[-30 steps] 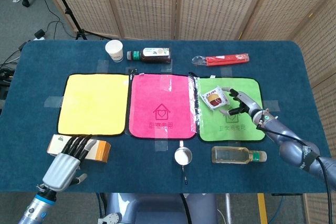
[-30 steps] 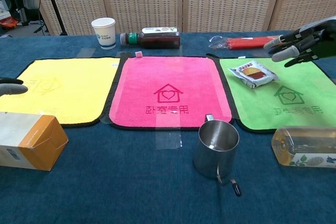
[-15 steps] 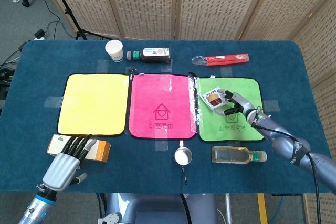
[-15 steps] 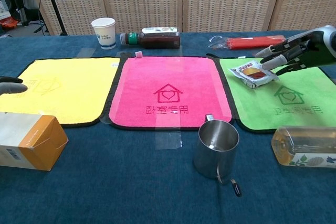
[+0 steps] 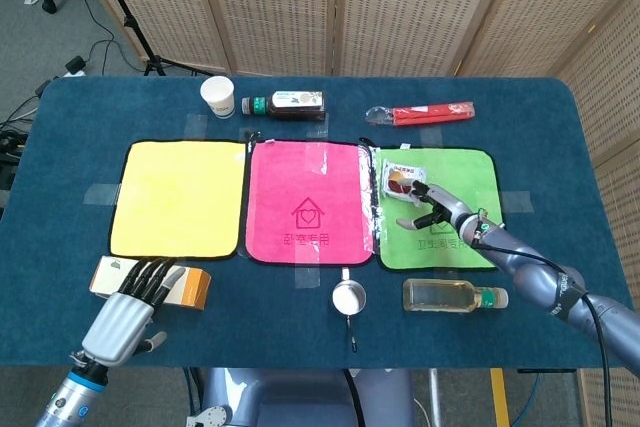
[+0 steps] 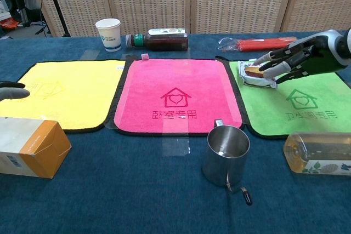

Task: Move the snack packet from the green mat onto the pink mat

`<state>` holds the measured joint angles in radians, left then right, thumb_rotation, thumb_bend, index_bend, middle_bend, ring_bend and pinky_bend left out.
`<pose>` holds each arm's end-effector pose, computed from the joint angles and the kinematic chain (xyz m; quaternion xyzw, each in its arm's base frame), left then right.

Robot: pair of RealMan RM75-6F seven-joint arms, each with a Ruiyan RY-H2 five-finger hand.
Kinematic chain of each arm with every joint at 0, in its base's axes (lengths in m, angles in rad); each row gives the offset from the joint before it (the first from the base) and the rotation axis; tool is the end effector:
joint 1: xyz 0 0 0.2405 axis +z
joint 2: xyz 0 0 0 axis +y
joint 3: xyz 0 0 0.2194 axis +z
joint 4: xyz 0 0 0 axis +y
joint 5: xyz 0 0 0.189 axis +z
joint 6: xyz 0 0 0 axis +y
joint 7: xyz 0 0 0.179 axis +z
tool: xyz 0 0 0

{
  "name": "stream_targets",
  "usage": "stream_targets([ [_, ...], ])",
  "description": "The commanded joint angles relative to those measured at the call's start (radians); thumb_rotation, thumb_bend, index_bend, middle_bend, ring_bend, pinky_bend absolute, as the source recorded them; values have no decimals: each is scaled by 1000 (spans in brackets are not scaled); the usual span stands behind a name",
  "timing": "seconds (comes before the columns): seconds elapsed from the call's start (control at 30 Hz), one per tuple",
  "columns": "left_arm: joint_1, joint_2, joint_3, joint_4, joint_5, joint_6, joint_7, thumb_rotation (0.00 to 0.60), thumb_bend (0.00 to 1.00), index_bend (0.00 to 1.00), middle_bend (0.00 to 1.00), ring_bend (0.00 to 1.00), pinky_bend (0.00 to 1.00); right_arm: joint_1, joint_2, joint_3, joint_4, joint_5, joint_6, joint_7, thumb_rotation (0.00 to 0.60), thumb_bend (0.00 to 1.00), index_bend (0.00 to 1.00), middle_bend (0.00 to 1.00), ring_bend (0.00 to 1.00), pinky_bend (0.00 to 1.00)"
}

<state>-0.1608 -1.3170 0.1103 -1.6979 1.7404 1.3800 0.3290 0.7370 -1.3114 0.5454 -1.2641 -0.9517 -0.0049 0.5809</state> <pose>-0.1891 0.1809 0.0535 -0.7380 -0.3330 -0.3802 0.4470 -0.1713 -0.4005 0.0348 0.4813 -0.7907 0.3117 0.2145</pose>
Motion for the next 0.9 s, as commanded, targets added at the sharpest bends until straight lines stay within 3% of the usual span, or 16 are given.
stream_targets([
  [0.03, 0, 1, 2, -1, 5, 2, -1, 600, 73, 0, 0, 0, 0, -1, -6, 7, -4, -1, -9, -9, 600, 372, 81, 0, 0, 0],
  [0.37, -1, 2, 2, 0, 1, -2, -8, 600, 74, 0, 0, 0, 0, -5, -7, 29, -54, 0, -18, -47, 600, 369, 81, 0, 0, 0],
  [0.9, -2, 3, -1, 2, -9, -6, -8, 600, 73, 0, 0, 0, 0, -29, 104, 22, -163, 26, 53, -56, 600, 368, 90, 0, 0, 0],
])
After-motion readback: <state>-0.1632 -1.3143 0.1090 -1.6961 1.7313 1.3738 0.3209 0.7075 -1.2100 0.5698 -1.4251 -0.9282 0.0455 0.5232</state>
